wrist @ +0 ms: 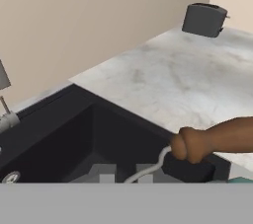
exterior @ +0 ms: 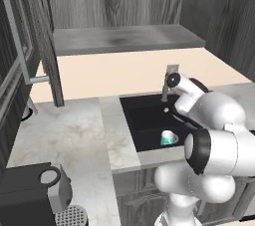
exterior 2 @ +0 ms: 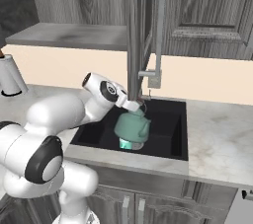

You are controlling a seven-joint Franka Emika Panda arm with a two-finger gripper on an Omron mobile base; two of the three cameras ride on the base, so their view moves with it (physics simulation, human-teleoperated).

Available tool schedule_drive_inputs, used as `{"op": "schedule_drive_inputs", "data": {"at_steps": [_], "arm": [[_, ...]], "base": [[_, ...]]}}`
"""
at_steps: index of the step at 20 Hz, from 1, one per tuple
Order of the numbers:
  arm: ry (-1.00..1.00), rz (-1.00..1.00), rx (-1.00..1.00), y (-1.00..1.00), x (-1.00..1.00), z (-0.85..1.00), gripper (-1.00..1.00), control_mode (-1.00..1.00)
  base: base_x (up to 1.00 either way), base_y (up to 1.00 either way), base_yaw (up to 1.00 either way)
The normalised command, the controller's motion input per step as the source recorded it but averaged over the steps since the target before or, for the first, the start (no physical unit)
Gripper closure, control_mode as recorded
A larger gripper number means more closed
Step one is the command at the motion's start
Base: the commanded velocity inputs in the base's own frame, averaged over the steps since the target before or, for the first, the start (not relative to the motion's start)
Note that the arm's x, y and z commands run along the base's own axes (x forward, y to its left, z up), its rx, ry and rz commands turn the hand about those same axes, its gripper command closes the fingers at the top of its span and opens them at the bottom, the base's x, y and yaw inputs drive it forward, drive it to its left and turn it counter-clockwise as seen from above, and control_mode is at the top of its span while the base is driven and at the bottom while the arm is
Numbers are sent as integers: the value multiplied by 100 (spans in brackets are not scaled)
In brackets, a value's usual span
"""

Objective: Open the cabinet, pick the kettle from the cabinet, and place it in the sink.

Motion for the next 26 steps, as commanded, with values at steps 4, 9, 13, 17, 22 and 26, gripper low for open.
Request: {"op": "schedule_drive_inputs", "data": {"at_steps": [4, 9, 13, 17, 22, 26], "arm": [[0, -3, 0, -2, 20, -14, 100, -100], [0, -6, 0, -2, 19, -12, 100, -100], [1, -10, 0, -6, 11, -10, 100, -100], [0, -11, 0, -4, 13, -9, 100, -100], [0, -10, 0, -8, 11, -10, 100, -100], [0, -5, 0, -11, 5, -8, 100, -100]], "base": [[0, 0, 0], [0, 0, 0], [0, 0, 0], [0, 0, 0], [0, 0, 0], [0, 0, 0]]}}
